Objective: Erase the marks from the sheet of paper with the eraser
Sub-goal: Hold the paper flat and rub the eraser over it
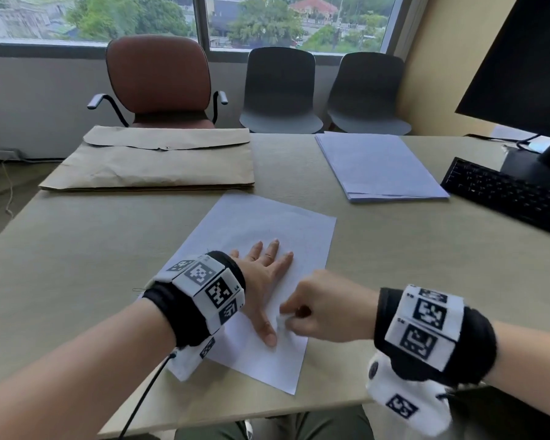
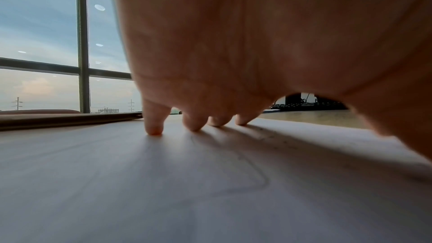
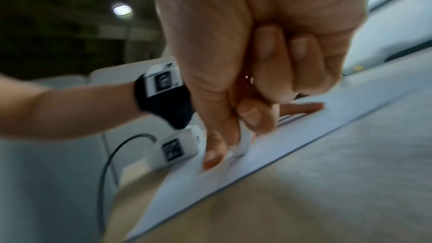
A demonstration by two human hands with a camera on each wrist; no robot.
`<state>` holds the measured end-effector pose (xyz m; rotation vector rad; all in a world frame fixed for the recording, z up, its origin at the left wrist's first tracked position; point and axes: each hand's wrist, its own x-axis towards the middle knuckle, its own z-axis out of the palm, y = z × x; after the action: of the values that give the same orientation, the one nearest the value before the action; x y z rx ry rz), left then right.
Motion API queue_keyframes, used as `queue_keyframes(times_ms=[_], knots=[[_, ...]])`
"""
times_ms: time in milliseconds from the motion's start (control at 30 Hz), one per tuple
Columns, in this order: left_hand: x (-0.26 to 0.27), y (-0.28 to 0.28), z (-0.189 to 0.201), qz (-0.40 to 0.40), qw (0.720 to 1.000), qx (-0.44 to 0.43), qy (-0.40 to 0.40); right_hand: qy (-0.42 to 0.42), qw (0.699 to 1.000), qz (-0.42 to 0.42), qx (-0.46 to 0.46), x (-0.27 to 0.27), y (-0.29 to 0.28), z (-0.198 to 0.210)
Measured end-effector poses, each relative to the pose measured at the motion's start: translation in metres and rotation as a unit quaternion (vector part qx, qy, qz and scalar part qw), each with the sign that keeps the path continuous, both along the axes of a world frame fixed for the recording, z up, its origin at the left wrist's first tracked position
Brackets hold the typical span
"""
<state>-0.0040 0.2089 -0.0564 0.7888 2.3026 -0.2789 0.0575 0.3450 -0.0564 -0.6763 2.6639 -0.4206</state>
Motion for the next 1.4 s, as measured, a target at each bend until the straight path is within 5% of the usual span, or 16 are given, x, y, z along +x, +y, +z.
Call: queue_keyframes(times_ms=[200, 367, 567, 767, 967, 1167, 1300, 1400], knots=[[0.003, 0.001, 0.003, 0.001, 1.0, 0.002, -0.001, 0.088, 0.987, -0.136, 0.019, -0.04, 0.023, 0.003], [0.003, 0.001, 0.002, -0.002, 1.0, -0.003, 0.006, -0.002, 1.0, -0.01, -0.025, 0.009, -0.004, 0.003], [0.003, 0.002, 0.003, 0.001, 1.0, -0.004, -0.001, 0.075, 0.991, -0.114, -0.015, -0.039, 0.019, 0.002], [0.002, 0.001, 0.001, -0.002, 1.0, -0.005, -0.002, -0.007, 0.999, -0.035, -0.002, 0.0, -0.004, 0.006], [0.003, 0.001, 0.003, -0.005, 1.0, -0.002, -0.007, 0.065, 0.988, -0.139, -0.025, -0.035, 0.016, 0.005], [0.002, 0.001, 0.0, -0.006, 1.0, -0.002, -0.006, -0.025, 0.999, -0.037, -0.01, 0.001, 0.0, 0.009], [0.002, 0.001, 0.003, -0.005, 1.0, -0.006, -0.009, 0.054, 0.991, -0.124, -0.015, -0.035, 0.017, 0.008], [0.001, 0.001, 0.001, -0.007, 1.0, -0.005, -0.009, 0.051, 0.992, -0.112, -0.002, -0.022, 0.011, 0.004]])
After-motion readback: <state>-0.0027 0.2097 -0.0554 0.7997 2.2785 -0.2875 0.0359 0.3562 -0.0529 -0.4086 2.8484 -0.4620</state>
